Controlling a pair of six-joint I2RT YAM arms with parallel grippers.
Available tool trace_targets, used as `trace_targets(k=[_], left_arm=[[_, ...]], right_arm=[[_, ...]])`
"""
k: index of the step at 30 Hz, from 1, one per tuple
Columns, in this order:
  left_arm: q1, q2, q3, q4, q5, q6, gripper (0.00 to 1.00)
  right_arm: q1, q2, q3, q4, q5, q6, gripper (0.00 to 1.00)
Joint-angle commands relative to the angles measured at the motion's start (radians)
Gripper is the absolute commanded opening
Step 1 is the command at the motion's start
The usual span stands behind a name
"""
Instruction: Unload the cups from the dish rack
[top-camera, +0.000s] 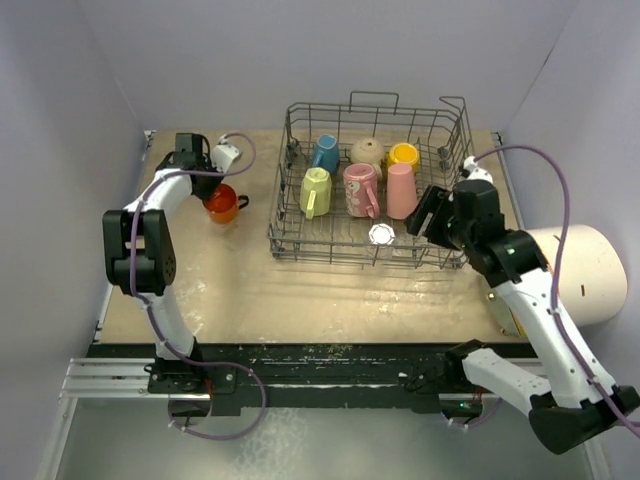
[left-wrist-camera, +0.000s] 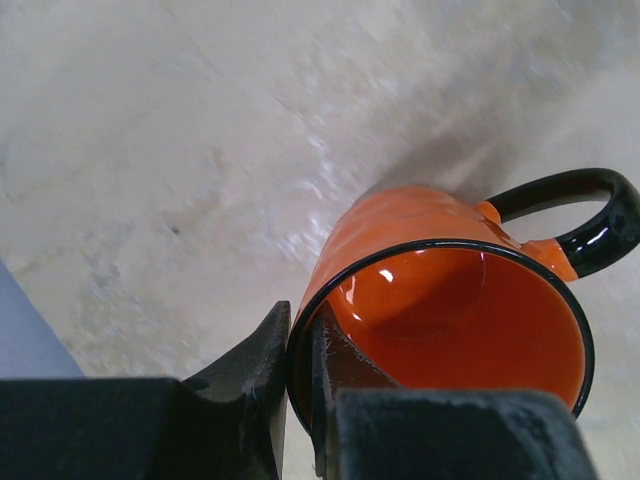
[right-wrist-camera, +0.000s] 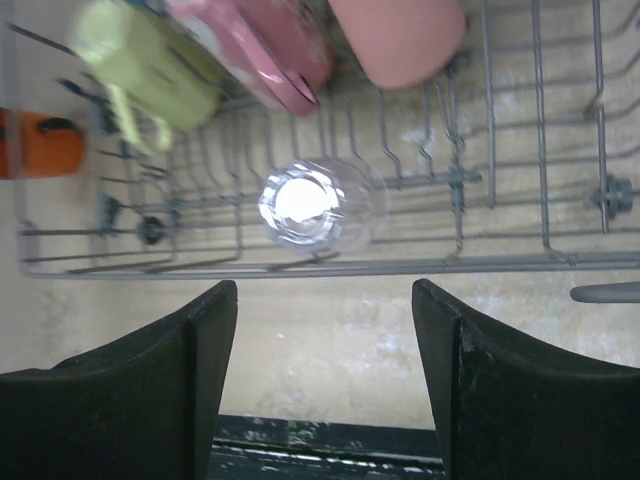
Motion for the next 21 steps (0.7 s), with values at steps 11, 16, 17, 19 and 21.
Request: trace_targets(k=[11,16,17,19,21], left_arm=[[0.034,0.008,0.257,-0.069,0.024,-0.115,0.77],[0.047,-0.138,0.267,-0.147,0.12,-0.128,0.97],[0.048,-0.173,0.271,-0.17,0.138,-0.136,0.99],[0.047,-0.221,0.277,-0.213,0.181,-0.151,0.99],[0.047,-0.265,0.28,-0.257,0.222,-0.162,0.99]], right_arm=[[0.002,0.33,0.304,0.002,0.071,-0.227,0.88],[0.072,0.449,0.361,-0.013,0.136,-0.28,0.92],[0.097,0.473,0.367,-0.014,0.149,-0.282,0.93],[0.137,0.517,0.38,-0.034,0.175,-0.28,0.94],[0.158,0.554,0.387,-0.055,0.187,-0.27,0.94]])
